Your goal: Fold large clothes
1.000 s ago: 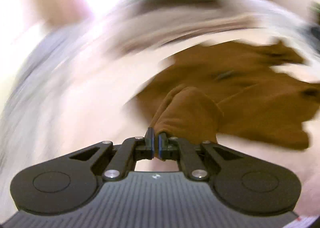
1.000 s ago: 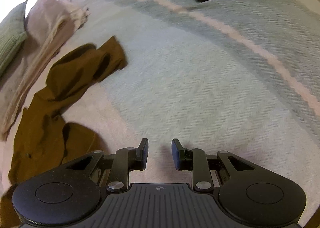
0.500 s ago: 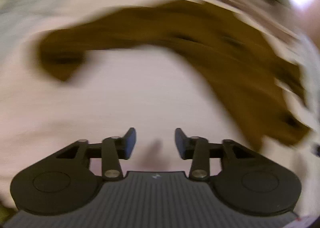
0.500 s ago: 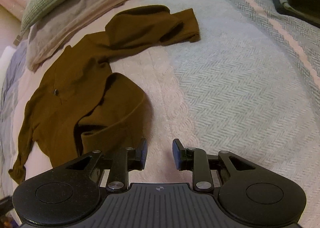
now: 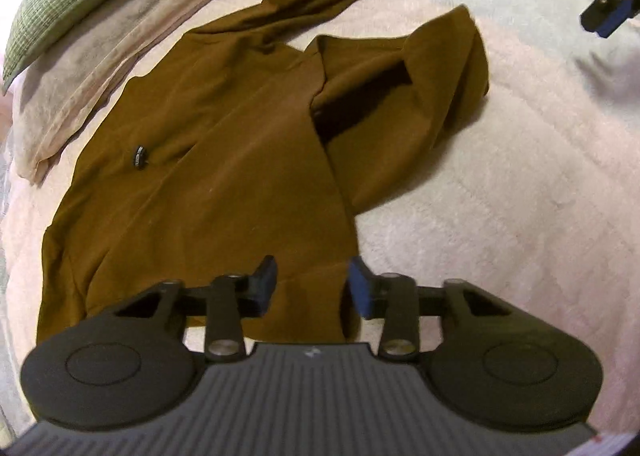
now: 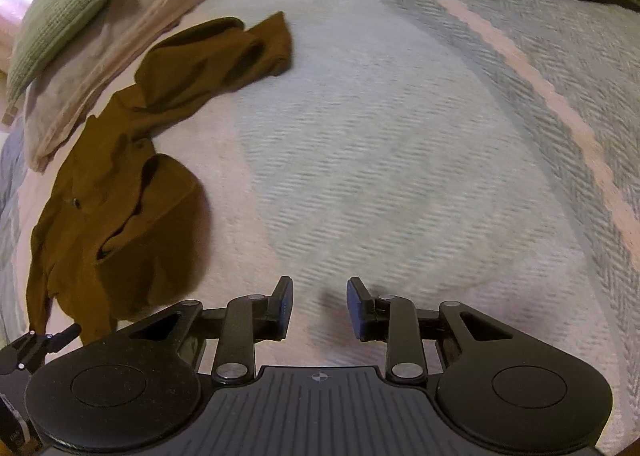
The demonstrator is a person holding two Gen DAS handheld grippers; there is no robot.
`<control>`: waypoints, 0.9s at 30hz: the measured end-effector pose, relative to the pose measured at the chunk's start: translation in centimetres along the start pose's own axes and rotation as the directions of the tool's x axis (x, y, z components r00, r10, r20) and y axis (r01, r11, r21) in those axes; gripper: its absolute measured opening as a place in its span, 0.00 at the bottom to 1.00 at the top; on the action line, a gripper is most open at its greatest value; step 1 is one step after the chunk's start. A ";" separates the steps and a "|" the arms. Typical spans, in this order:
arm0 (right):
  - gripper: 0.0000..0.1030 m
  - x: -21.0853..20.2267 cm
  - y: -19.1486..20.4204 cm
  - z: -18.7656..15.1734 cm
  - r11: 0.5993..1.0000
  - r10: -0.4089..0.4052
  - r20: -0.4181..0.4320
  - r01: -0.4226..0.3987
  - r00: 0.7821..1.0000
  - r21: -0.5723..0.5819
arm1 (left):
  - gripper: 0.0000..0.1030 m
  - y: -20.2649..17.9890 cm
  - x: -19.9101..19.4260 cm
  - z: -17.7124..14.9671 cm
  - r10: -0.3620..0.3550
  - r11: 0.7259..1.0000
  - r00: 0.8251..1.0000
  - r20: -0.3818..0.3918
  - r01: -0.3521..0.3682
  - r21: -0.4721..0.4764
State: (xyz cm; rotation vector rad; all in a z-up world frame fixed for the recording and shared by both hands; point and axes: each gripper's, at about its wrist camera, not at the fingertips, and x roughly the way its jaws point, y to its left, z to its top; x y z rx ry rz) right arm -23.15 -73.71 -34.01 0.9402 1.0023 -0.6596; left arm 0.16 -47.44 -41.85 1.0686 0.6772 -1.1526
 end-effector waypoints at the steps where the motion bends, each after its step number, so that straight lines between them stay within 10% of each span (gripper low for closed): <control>1: 0.26 0.0 -0.2 -0.2 1.000 0.000 -0.003 0.000 1.000 0.004 | 0.33 0.2 -0.1 0.0 -0.001 1.000 1.000 -0.002 0.001 -0.005; 12: 0.27 0.2 0.2 -1.2 1.000 0.013 -0.025 -0.013 1.000 -0.027 | 0.28 -1.7 -0.1 -0.4 0.034 0.989 0.999 -0.018 -0.031 0.147; 14: 0.27 0.3 0.6 -1.4 0.999 0.014 -0.023 -0.015 1.000 -0.034 | 0.10 -1.0 0.3 -0.5 0.025 0.993 0.999 -0.024 -0.022 0.119; 20: 0.27 0.5 2.0 -2.1 0.998 0.023 -0.039 -0.026 0.999 -0.065 | 0.02 2.4 -3.7 -2.0 0.051 0.993 0.993 0.103 -0.040 -0.108; 23: 0.27 0.4 3.0 -2.6 0.994 0.041 -0.047 -0.046 0.998 -0.100 | 0.01 6.0 -8.8 -6.7 0.084 0.922 0.991 0.105 -0.037 -0.386; 27: 0.27 0.8 4.8 -3.5 0.986 0.070 -0.071 -0.080 0.995 -0.146 | 0.00 10.3 -13.6 -17.0 0.093 0.699 0.993 -0.073 -0.118 -0.706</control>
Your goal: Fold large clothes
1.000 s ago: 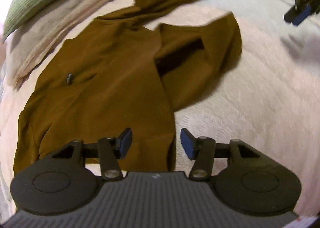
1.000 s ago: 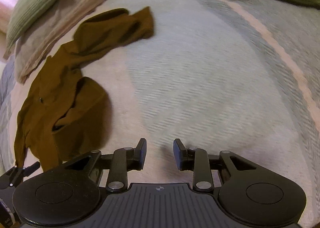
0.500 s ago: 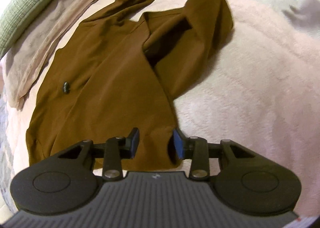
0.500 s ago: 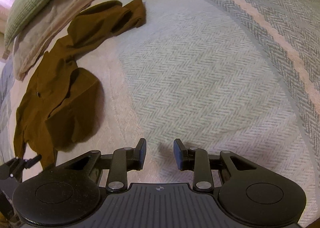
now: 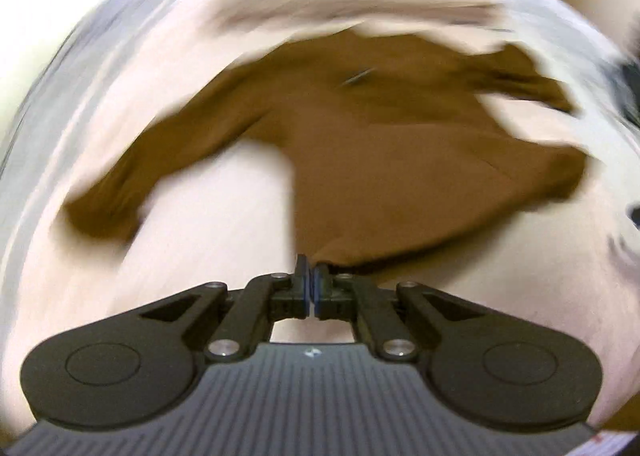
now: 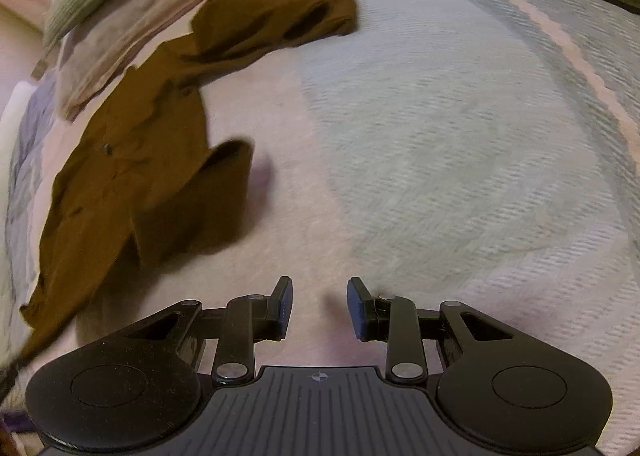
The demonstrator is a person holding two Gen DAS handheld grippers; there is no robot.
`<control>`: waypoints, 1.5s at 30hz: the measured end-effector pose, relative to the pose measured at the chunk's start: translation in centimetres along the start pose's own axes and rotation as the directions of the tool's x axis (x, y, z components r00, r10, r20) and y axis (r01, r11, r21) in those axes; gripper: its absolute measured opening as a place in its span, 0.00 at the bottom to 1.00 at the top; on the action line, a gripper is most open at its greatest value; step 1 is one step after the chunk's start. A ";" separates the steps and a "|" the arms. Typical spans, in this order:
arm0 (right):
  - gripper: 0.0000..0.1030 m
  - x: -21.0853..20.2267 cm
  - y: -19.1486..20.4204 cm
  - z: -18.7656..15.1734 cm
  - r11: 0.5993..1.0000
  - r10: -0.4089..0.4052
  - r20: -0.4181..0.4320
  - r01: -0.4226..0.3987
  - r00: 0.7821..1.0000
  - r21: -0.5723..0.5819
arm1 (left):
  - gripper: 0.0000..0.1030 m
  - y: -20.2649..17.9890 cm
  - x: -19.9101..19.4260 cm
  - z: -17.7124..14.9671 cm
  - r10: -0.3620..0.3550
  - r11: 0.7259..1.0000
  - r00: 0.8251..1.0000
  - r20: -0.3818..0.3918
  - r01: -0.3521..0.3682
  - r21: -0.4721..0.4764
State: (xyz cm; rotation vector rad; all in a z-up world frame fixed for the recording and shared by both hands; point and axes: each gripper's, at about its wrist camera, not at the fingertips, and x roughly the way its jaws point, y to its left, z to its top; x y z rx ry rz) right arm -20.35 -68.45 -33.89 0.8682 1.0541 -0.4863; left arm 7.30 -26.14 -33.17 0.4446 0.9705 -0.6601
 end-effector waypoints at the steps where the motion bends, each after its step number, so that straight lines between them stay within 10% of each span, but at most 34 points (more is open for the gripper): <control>1: 0.27 0.2 0.5 -0.3 1.000 0.010 -0.007 -0.010 1.000 -0.016 | 0.00 1.8 0.0 -0.9 0.021 0.998 0.999 -0.045 -0.023 -0.058; 5: 0.27 0.9 4.0 -2.3 0.984 0.025 -0.066 -0.036 0.997 -0.177 | 0.00 5.0 0.9 -2.3 0.020 0.980 0.995 -0.095 -0.038 -0.195; 10: 0.27 1.4 7.8 -5.9 0.923 0.003 -0.115 -0.047 0.993 -0.382 | 0.00 3.1 1.5 -1.1 -0.004 0.993 0.999 -0.053 -0.002 -0.116; 16: 0.27 4.1 8.3 -7.2 0.839 -0.180 0.012 0.159 0.984 -0.521 | 0.00 4.0 2.1 -1.3 -0.009 0.992 0.998 -0.065 0.000 -0.129; 22: 0.27 4.6 7.9 -7.8 0.806 -0.085 0.168 0.167 0.982 -0.568 | 0.00 4.2 2.5 -1.2 -0.018 0.995 0.997 -0.077 0.010 -0.103; 26: 0.27 7.1 7.6 -7.9 0.762 -0.172 0.150 0.227 0.974 -0.607 | 0.00 4.2 3.3 -1.4 -0.015 0.995 0.996 -0.090 0.006 -0.102; 28: 0.25 7.1 7.1 -7.5 0.800 -0.119 0.141 0.179 0.983 -0.573 | 0.00 4.4 3.5 -1.5 -0.012 0.994 0.996 -0.092 0.002 -0.107; 30: 0.00 4.8 6.9 -6.6 0.842 0.044 0.196 0.069 0.980 -0.535 | 0.00 4.6 3.5 -1.5 -0.011 0.994 0.996 -0.092 0.001 -0.113; 38: 0.00 -3.5 12.6 1.7 0.836 0.230 0.370 0.012 0.900 -0.549 | 0.00 6.8 0.1 3.1 -0.038 0.976 0.998 0.051 0.048 -0.214; 45: 0.00 -8.7 15.6 2.7 0.721 0.039 0.219 0.124 0.975 -0.681 | 0.00 9.4 -4.3 7.1 -0.064 0.950 0.992 0.104 0.093 -0.299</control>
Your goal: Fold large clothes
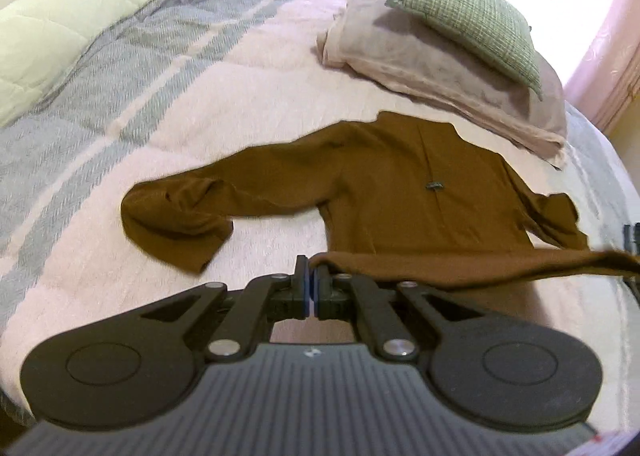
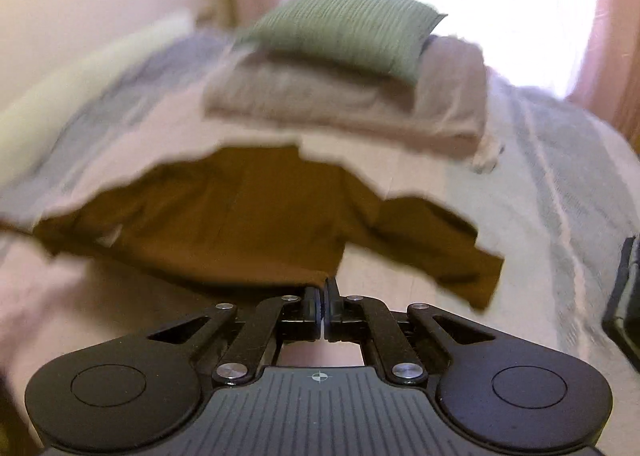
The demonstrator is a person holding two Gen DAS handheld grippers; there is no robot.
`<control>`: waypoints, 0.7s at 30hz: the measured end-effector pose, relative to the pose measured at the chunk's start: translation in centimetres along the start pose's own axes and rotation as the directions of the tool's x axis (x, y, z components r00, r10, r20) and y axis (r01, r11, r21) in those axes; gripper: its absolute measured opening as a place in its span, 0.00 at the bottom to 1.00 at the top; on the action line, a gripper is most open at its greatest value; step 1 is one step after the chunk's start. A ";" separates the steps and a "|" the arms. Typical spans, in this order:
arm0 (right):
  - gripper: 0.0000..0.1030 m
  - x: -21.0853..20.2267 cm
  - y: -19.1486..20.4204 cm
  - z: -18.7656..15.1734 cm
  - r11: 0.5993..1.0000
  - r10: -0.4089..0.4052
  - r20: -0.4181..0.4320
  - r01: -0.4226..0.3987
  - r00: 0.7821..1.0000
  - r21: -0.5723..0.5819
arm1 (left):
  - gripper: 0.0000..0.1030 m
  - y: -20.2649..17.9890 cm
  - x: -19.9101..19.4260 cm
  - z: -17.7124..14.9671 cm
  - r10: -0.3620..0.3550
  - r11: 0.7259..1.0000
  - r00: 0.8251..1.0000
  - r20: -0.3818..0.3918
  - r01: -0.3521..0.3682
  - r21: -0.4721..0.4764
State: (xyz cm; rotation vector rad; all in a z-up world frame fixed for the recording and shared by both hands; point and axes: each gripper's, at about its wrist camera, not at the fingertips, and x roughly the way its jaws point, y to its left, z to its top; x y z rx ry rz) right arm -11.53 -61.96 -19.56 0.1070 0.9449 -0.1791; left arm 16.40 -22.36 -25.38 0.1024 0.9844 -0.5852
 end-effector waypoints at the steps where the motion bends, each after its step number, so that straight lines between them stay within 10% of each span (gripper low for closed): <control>1: 0.00 -0.4 0.6 -0.7 0.998 0.003 -0.055 -0.006 0.998 -0.057 | 0.00 0.1 -0.6 -0.3 -0.010 1.000 0.999 -0.031 0.009 -0.014; 6: 0.00 3.9 3.6 -8.9 0.972 0.066 -0.337 -0.137 0.939 -0.190 | 0.01 0.5 1.4 -6.8 0.067 0.998 0.973 -0.220 -0.061 0.035; 10: 0.00 10.5 4.6 -16.6 0.976 0.064 -0.366 -0.134 0.928 -0.170 | 0.01 1.8 7.3 -12.7 0.126 0.992 0.932 -0.339 -0.111 0.063; 13: 0.01 11.1 3.7 -18.4 0.989 0.079 -0.369 -0.118 0.926 -0.084 | 0.02 2.1 8.3 -14.5 0.134 0.988 0.938 -0.321 -0.102 0.113; 17: 0.67 8.3 1.4 -18.3 0.972 0.235 -0.383 -0.209 0.893 0.108 | 0.10 2.3 5.6 -14.1 0.107 0.976 0.938 -0.330 -0.037 0.213; 21: 0.69 6.4 -0.7 -18.5 0.911 0.348 -0.283 -0.251 0.894 0.327 | 0.13 4.1 3.2 -13.4 0.048 0.973 0.927 -0.372 0.040 0.226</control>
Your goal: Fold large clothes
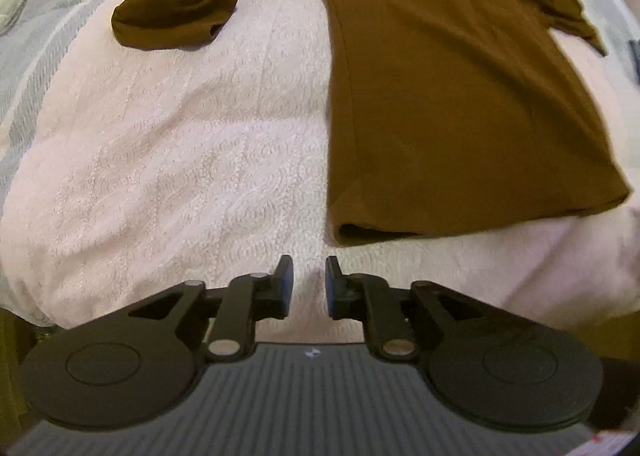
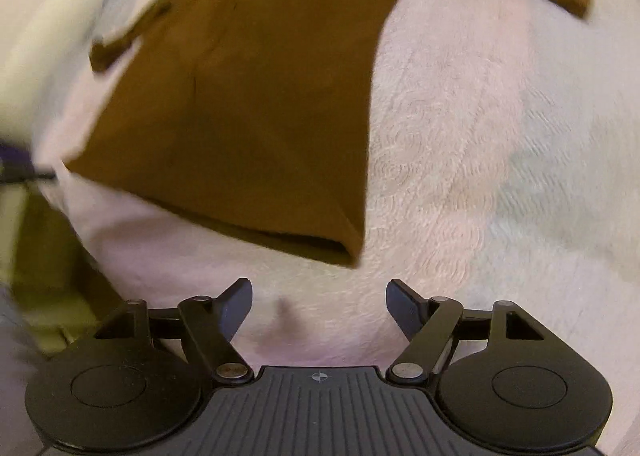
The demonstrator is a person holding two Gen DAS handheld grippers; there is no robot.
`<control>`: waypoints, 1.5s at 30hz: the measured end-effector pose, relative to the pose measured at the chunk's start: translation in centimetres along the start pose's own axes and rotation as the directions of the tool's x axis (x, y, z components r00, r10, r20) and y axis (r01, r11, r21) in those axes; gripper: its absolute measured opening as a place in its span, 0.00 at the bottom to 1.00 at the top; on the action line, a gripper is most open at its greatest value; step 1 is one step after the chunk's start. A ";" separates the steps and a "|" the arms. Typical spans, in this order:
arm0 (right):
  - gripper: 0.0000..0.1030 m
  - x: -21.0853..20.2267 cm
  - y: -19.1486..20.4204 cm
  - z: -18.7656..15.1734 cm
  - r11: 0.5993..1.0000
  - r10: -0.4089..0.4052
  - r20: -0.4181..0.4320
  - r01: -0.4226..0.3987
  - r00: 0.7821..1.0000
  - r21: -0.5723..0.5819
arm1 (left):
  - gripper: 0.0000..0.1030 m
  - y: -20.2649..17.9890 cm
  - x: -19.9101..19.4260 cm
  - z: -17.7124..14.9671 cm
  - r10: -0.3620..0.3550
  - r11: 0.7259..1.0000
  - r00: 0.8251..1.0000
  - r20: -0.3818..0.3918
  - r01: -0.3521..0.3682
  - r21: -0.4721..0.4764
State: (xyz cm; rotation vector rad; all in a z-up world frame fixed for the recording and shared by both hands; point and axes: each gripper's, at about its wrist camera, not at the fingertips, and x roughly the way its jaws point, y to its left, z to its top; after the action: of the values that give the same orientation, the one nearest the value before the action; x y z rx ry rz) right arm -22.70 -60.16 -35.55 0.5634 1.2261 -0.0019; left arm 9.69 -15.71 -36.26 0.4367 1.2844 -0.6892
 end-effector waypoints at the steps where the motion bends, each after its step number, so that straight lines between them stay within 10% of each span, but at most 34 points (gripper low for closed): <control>1: 0.69 0.0 -0.7 0.2 0.997 0.025 0.041 -0.028 0.999 0.071 | 0.20 0.3 -0.6 0.4 -0.043 0.999 0.999 0.026 0.043 -0.014; 4: 0.69 1.4 -3.0 0.9 0.939 0.087 0.187 -0.143 0.978 0.313 | 0.39 0.7 -0.4 2.0 -0.092 0.990 0.987 0.133 0.105 -0.093; 7: 0.65 4.3 -4.5 -0.1 0.848 0.094 0.231 -0.199 0.969 0.491 | 0.37 0.4 3.0 2.9 -0.141 0.974 0.983 0.114 0.158 -0.161; 9: 0.05 5.9 -4.6 -0.7 0.800 0.142 0.217 -0.241 0.966 0.549 | 0.28 -0.1 5.1 2.5 -0.128 0.977 0.990 0.062 0.136 -0.162; 10: 0.04 6.2 -4.1 -1.0 0.795 0.155 0.211 -0.249 0.965 0.553 | 0.14 -0.4 5.6 2.1 -0.121 0.979 0.991 0.052 0.128 -0.156; 14: 0.03 3.4 -2.3 -1.5 0.861 0.103 0.268 -0.221 0.958 0.458 | 0.03 0.5 3.2 0.9 -0.189 0.961 0.970 0.154 0.215 -0.173; 17: 0.07 5.4 -2.2 -1.5 0.889 0.008 0.109 -0.057 0.994 0.455 | 0.05 1.7 4.8 -0.6 -0.154 0.952 0.983 0.102 0.175 -0.252; 22: 0.49 4.5 0.4 1.5 0.934 -0.113 -0.041 0.120 0.993 0.337 | 0.22 2.0 3.7 -0.6 -0.138 0.958 0.988 0.076 0.153 -0.243; 26: 0.54 2.6 0.5 4.2 0.899 -0.288 -0.007 0.273 0.958 0.342 | 0.30 5.2 1.0 0.9 0.006 0.966 0.992 0.125 0.027 -0.258; 31: 0.54 3.3 1.3 8.6 0.863 -0.291 0.095 0.218 0.952 0.457 | 0.56 6.5 2.1 7.7 0.132 0.974 0.951 0.279 -0.072 -0.216; 34: 0.54 5.0 2.9 11.0 0.873 -0.266 0.118 0.187 0.957 0.451 | 0.69 9.1 5.6 11.7 0.061 0.906 0.954 0.292 0.070 -0.418; 37: 0.54 5.8 3.6 12.0 0.885 -0.260 0.094 0.198 0.961 0.421 | 0.62 13.3 9.2 12.4 0.016 0.712 0.956 0.294 0.196 -0.675; 39: 0.54 7.1 3.3 12.2 0.887 -0.272 0.070 0.222 0.960 0.405 | 0.33 15.0 10.5 12.2 -0.022 0.601 0.938 0.345 0.288 -0.746; 40: 0.54 7.4 3.1 12.2 0.886 -0.279 0.060 0.233 0.958 0.401 | 0.00 15.7 10.7 12.3 -0.044 0.589 0.933 0.357 0.313 -0.745; 42: 0.54 7.6 2.9 12.8 0.882 -0.292 0.051 0.248 0.955 0.402 | 0.01 16.5 9.8 12.6 -0.055 0.663 0.939 0.339 0.288 -0.691; 45: 0.54 7.5 2.9 13.7 0.878 -0.302 0.055 0.256 0.952 0.404 | 0.01 18.2 5.5 13.4 0.040 0.889 0.957 0.286 0.096 -0.447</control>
State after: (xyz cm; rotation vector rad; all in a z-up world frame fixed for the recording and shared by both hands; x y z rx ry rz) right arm -7.02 -61.10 -38.00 0.7178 1.1890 -0.5321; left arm 32.49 -12.46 -39.73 -0.0714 1.1281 -0.4313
